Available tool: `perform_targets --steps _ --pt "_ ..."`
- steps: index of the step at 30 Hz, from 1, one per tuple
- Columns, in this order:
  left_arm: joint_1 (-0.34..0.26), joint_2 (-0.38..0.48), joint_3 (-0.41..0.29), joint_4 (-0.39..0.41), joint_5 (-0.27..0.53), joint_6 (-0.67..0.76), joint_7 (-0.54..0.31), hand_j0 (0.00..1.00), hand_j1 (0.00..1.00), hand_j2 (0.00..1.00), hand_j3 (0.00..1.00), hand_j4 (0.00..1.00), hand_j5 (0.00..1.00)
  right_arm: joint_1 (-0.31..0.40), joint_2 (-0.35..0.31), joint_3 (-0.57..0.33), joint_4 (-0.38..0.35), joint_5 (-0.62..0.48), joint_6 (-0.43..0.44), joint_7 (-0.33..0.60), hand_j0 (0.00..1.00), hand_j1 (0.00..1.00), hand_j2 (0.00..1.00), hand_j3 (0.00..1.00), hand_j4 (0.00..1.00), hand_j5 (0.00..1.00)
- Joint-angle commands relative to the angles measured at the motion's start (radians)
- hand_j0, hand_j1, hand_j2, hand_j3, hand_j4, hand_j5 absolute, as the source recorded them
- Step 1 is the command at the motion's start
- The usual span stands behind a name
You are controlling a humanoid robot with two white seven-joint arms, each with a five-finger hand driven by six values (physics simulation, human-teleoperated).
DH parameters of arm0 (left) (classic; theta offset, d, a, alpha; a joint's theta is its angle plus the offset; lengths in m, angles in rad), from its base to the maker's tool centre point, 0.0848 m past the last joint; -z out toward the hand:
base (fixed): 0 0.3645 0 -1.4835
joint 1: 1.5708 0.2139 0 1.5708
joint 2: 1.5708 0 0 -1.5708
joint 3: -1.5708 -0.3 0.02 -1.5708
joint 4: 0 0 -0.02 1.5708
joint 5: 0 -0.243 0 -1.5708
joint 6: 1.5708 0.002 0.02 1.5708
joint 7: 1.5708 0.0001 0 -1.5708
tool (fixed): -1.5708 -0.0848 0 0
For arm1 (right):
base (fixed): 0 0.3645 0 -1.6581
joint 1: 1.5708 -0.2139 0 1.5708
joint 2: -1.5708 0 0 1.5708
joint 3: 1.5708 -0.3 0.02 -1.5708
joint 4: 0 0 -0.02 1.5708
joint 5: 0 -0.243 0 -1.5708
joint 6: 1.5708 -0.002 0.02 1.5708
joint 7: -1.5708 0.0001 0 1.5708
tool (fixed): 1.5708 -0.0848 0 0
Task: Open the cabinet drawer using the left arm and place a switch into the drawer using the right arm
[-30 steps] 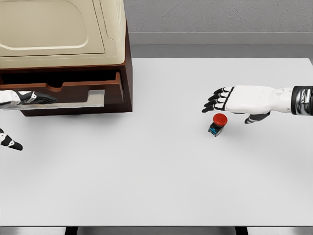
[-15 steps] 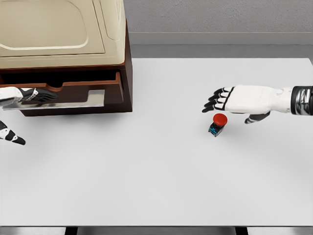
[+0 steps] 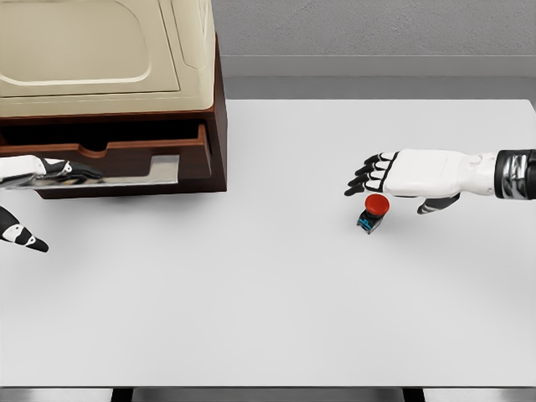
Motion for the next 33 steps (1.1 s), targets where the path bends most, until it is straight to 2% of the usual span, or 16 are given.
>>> perform_targets --steps 1,19,26,31,33 --pt "0.000 -0.004 -0.018 -0.014 -0.010 -0.017 -0.018 0.99 0.99 0.99 0.99 0.99 0.99 0.000 -0.002 0.000 0.000 -0.004 0.003 0.000 1.00 1.00 1.00 1.00 1.00 1.00" --pt "0.003 0.033 -0.042 -0.038 -0.011 -0.064 -0.018 1.00 1.00 1.00 1.00 1.00 1.00 -0.002 0.005 0.002 0.000 0.003 0.003 0.000 1.00 1.00 1.00 1.00 1.00 1.00" --pt "0.010 0.047 -0.049 -0.038 -0.007 -0.094 -0.018 1.00 1.00 1.00 1.00 1.00 1.00 -0.002 0.036 0.023 0.008 0.051 0.003 0.000 1.00 1.00 1.00 1.00 1.00 1.00" --pt "0.014 0.059 -0.063 -0.038 -0.007 -0.118 -0.018 1.00 1.00 1.00 1.00 1.00 1.00 -0.002 0.051 0.023 0.040 0.053 0.003 0.000 1.00 1.00 1.00 1.00 1.00 1.00" --pt "0.036 0.062 -0.065 -0.038 -0.007 -0.138 -0.018 1.00 1.00 1.00 1.00 1.00 1.00 -0.002 0.053 0.025 0.046 0.054 0.003 0.000 1.00 1.00 1.00 1.00 1.00 1.00"
